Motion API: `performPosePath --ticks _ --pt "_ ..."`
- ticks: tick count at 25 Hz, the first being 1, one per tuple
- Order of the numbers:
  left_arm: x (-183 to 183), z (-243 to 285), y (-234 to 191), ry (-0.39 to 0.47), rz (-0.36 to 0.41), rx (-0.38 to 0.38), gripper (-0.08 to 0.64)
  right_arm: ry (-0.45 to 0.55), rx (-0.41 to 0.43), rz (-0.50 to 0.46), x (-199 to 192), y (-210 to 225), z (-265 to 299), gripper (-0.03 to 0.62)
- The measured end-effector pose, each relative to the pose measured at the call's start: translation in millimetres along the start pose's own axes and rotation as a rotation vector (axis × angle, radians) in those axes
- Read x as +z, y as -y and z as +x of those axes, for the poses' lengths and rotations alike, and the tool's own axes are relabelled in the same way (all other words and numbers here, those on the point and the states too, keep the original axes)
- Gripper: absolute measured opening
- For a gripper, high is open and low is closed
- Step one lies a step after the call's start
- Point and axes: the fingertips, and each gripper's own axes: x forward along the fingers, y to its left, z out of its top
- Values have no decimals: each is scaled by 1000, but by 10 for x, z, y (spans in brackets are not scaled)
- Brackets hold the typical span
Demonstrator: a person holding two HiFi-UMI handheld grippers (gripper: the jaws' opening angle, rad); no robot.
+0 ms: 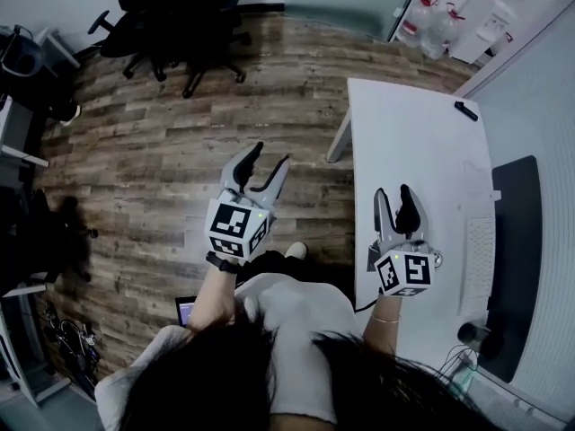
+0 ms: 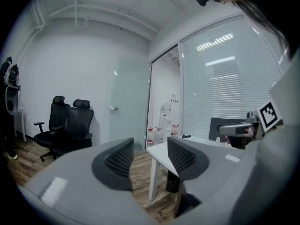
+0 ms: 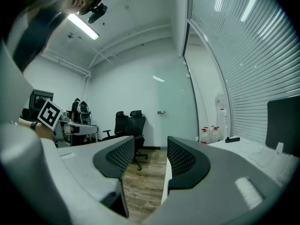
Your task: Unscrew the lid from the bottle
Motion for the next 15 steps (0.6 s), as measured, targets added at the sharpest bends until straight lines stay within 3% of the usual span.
performPosePath --ticks 8,15 --pt "207 629 364 14 47 -191 258 46 -172 0 155 382 -197 195" --pt "207 1367 1092 -16 73 -503 261 43 -468 22 141 883 -601 195"
